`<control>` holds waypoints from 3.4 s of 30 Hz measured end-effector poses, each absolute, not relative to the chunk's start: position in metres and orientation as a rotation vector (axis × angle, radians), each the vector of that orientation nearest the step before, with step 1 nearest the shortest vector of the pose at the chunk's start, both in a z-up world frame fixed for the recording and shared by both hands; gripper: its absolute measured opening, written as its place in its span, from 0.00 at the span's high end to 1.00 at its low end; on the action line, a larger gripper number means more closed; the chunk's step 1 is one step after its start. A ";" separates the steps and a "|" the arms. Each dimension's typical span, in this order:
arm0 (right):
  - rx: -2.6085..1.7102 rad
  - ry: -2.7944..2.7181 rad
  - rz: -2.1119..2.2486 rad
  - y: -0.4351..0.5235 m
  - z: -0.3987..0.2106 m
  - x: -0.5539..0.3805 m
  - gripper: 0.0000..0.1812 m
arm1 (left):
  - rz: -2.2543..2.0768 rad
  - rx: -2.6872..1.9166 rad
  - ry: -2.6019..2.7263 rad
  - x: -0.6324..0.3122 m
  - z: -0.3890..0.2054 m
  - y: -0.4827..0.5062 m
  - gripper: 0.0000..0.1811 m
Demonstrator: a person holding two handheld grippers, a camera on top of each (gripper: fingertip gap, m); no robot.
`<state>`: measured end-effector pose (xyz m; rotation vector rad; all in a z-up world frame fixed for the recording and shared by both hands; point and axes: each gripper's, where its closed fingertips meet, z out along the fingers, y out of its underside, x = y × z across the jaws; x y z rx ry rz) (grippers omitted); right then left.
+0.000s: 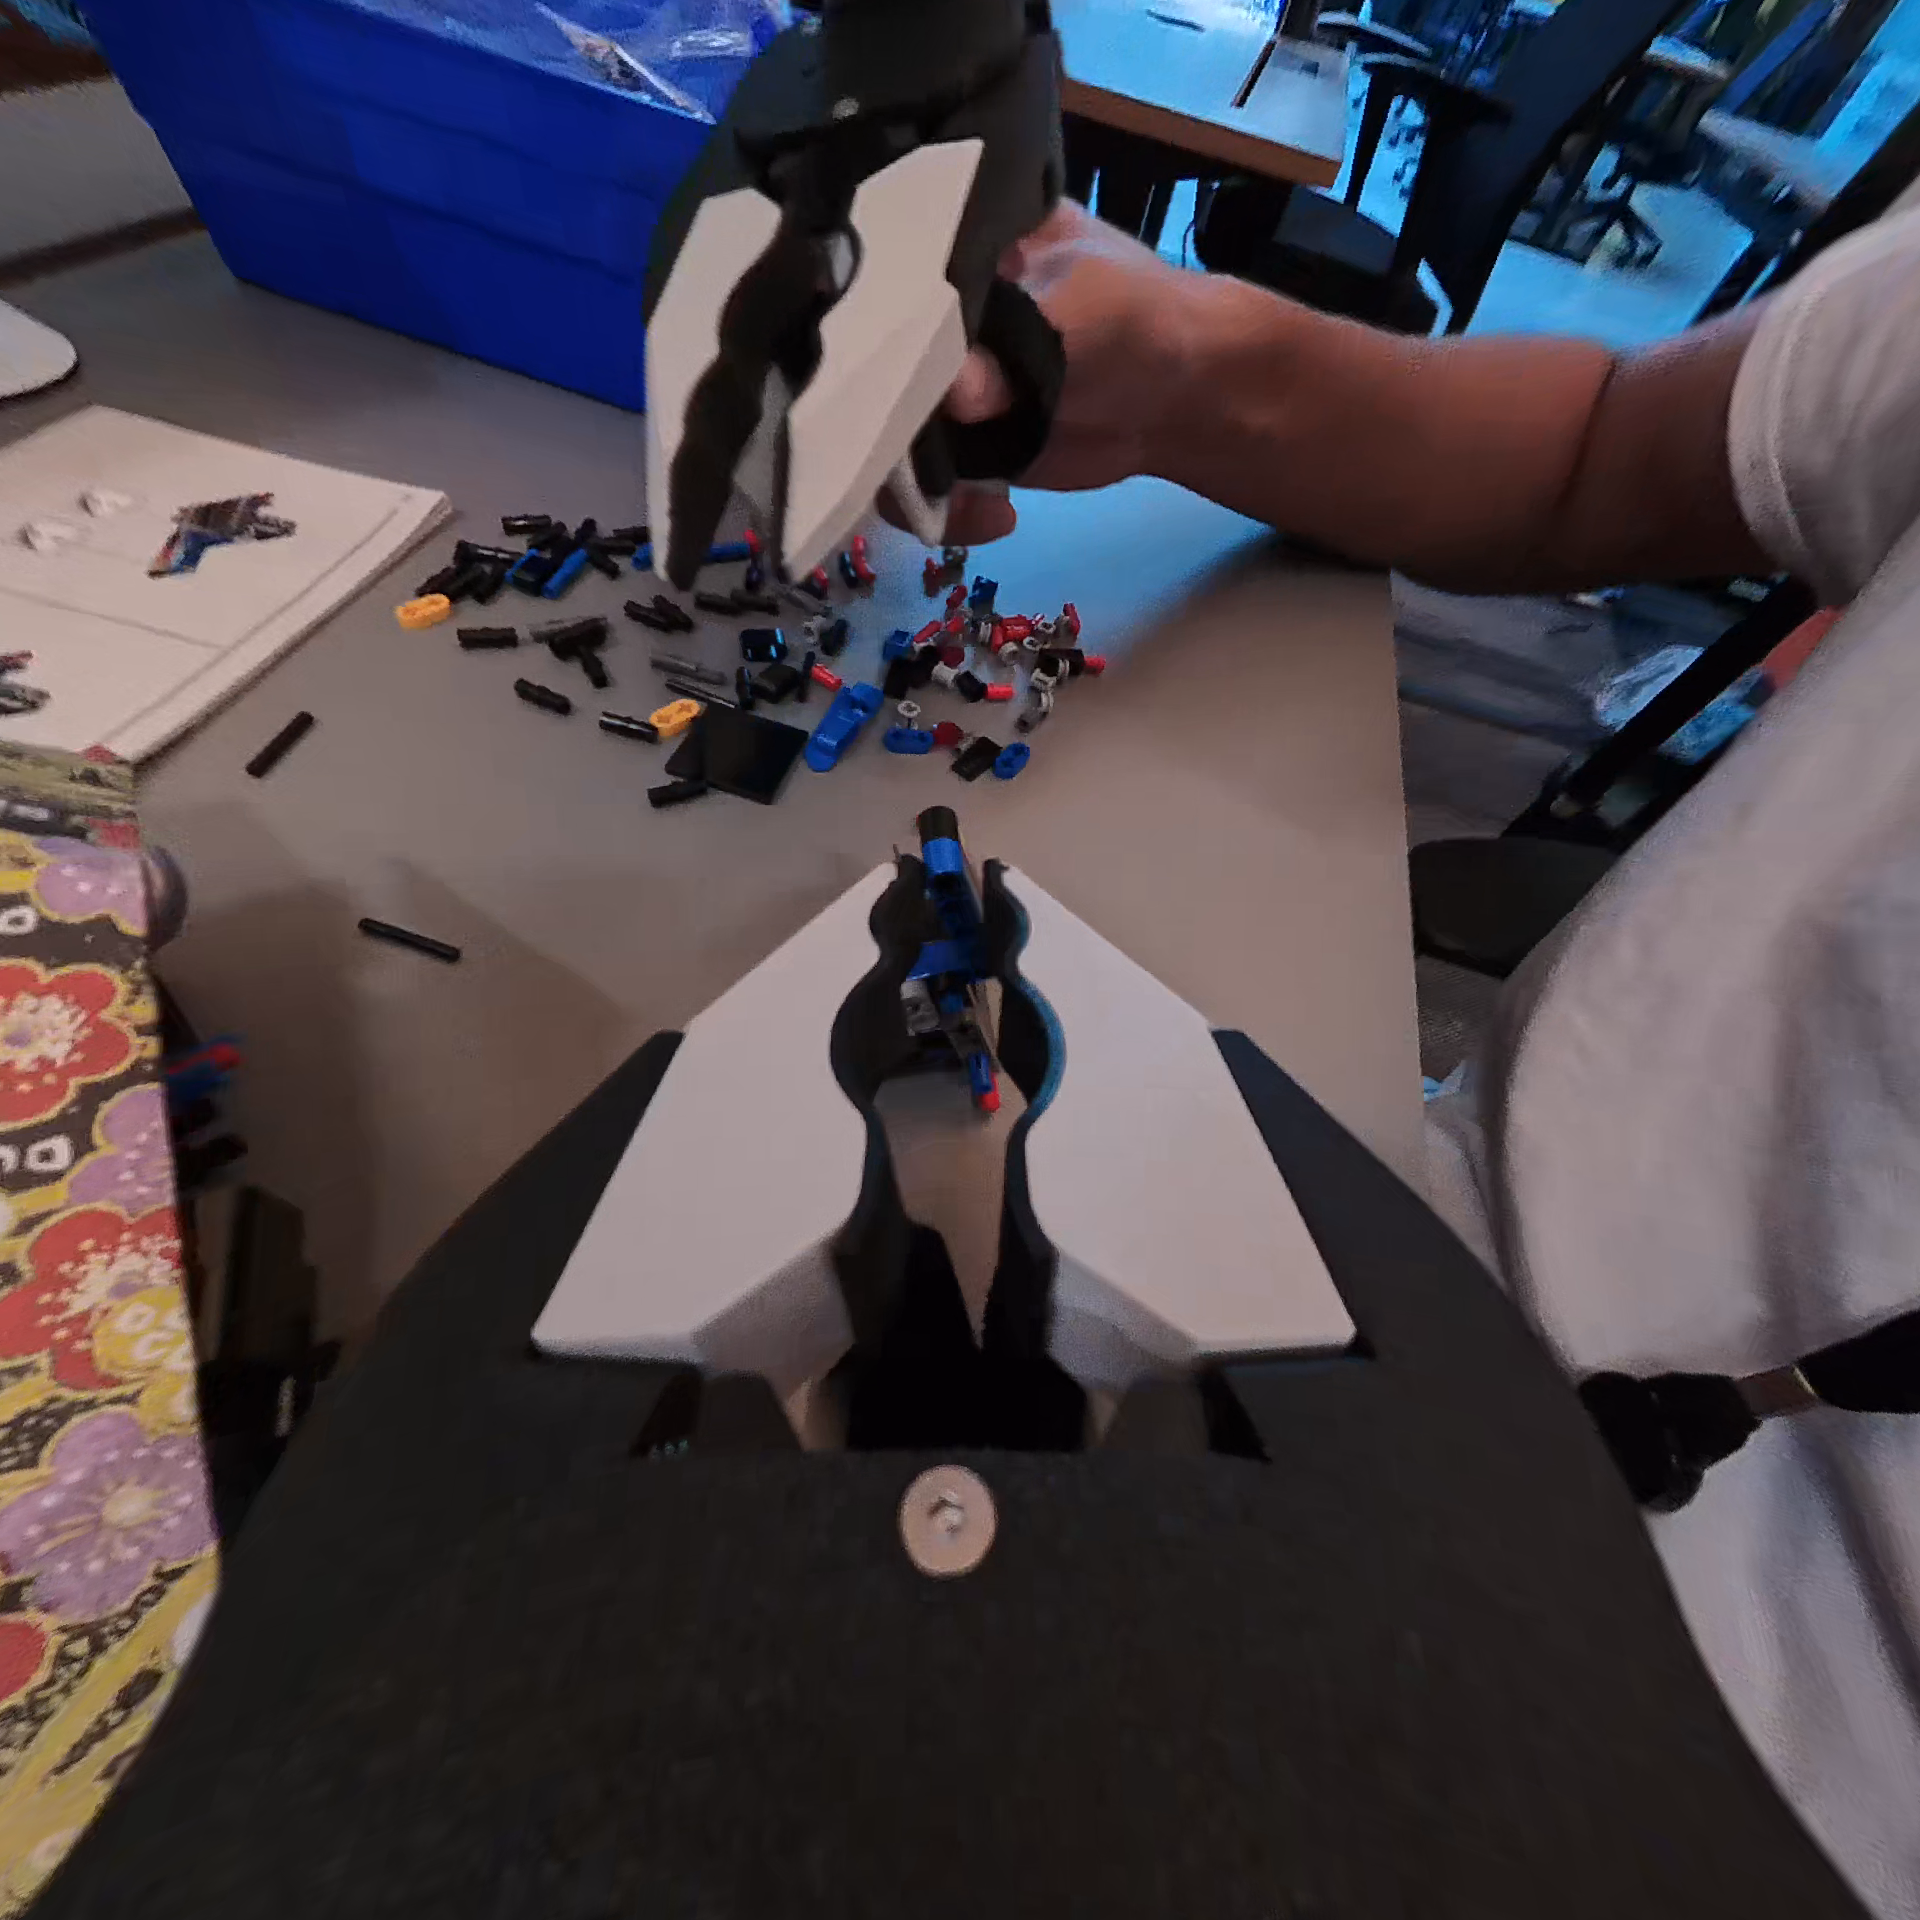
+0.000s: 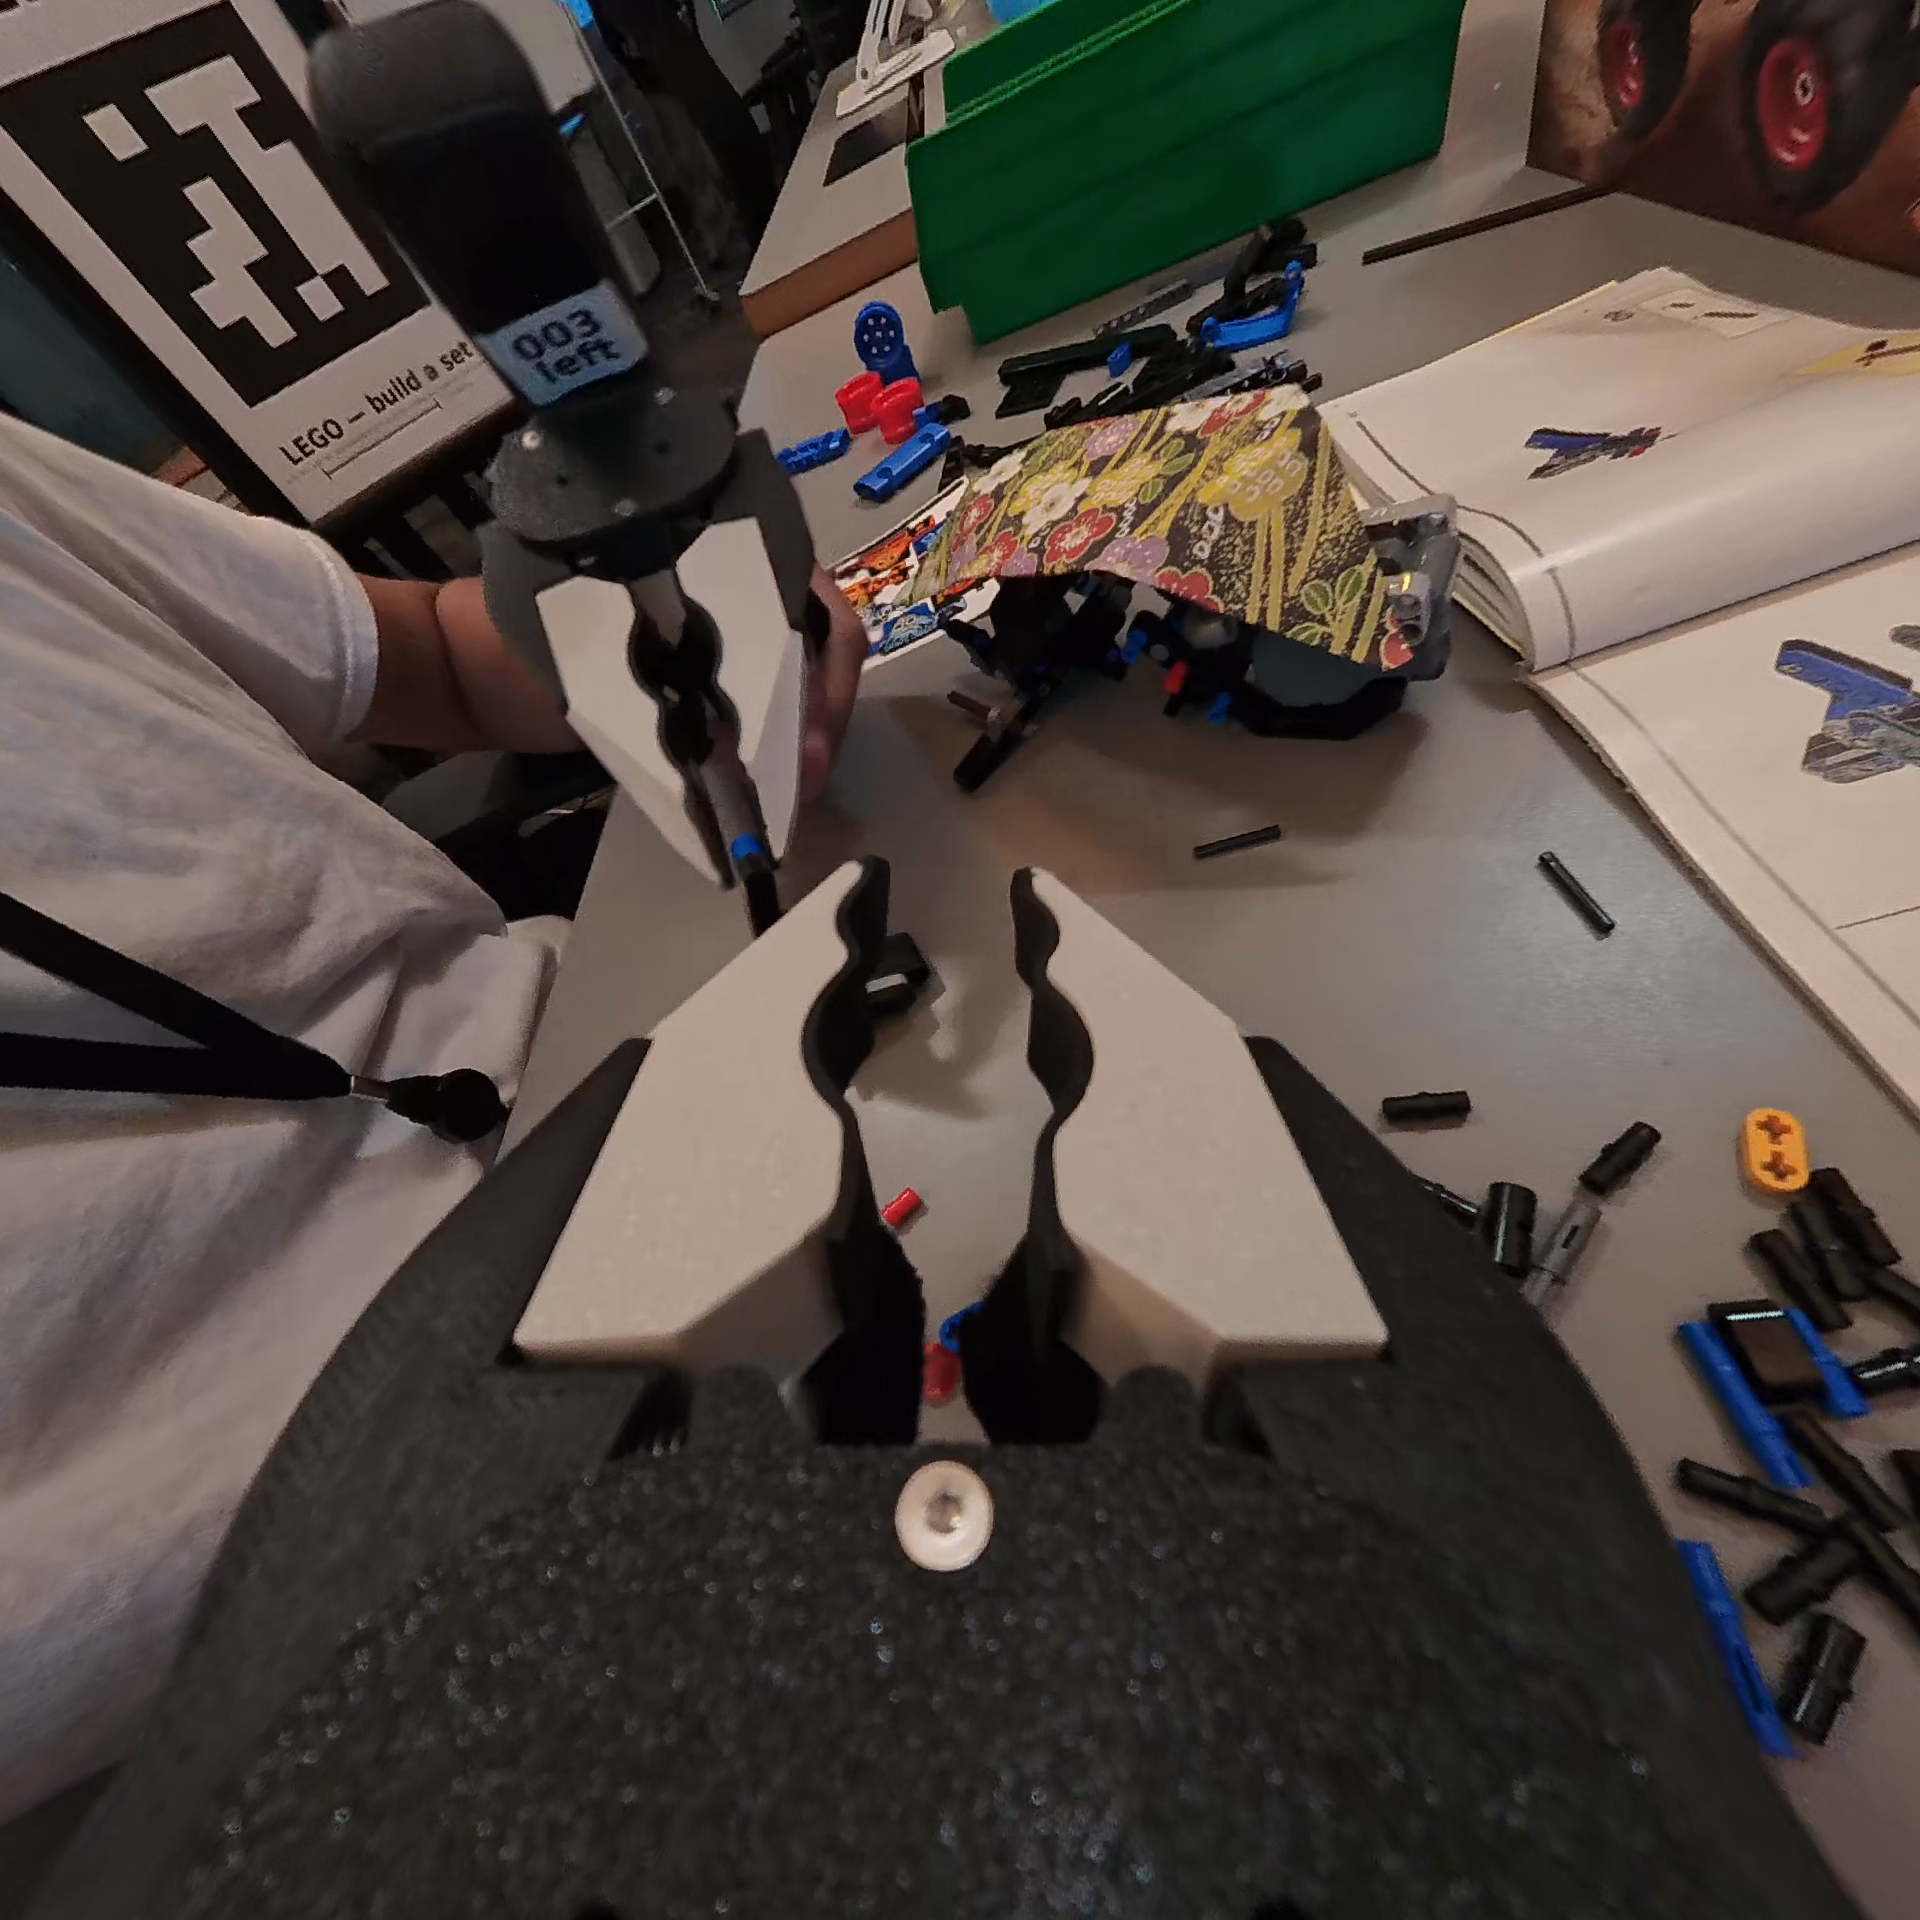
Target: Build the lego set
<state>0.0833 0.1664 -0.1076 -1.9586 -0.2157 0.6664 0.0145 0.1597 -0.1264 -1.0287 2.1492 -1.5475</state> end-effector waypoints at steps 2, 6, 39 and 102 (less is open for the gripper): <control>-1.946 -0.218 0.658 0.167 -0.103 0.083 0.87 | -1.522 -1.009 2.153 0.008 -0.123 0.156 0.86; -1.913 -0.203 0.662 0.167 -0.088 0.080 0.87 | -1.616 -1.155 2.013 -0.026 -0.093 0.180 0.76; -1.887 -0.110 0.614 0.255 -0.120 -0.104 0.79 | -1.519 -1.686 1.606 -0.102 -0.114 0.379 1.00; -1.298 0.229 0.950 0.257 -0.050 -0.073 1.00 | -2.351 -1.407 1.142 -0.082 -0.055 0.242 0.97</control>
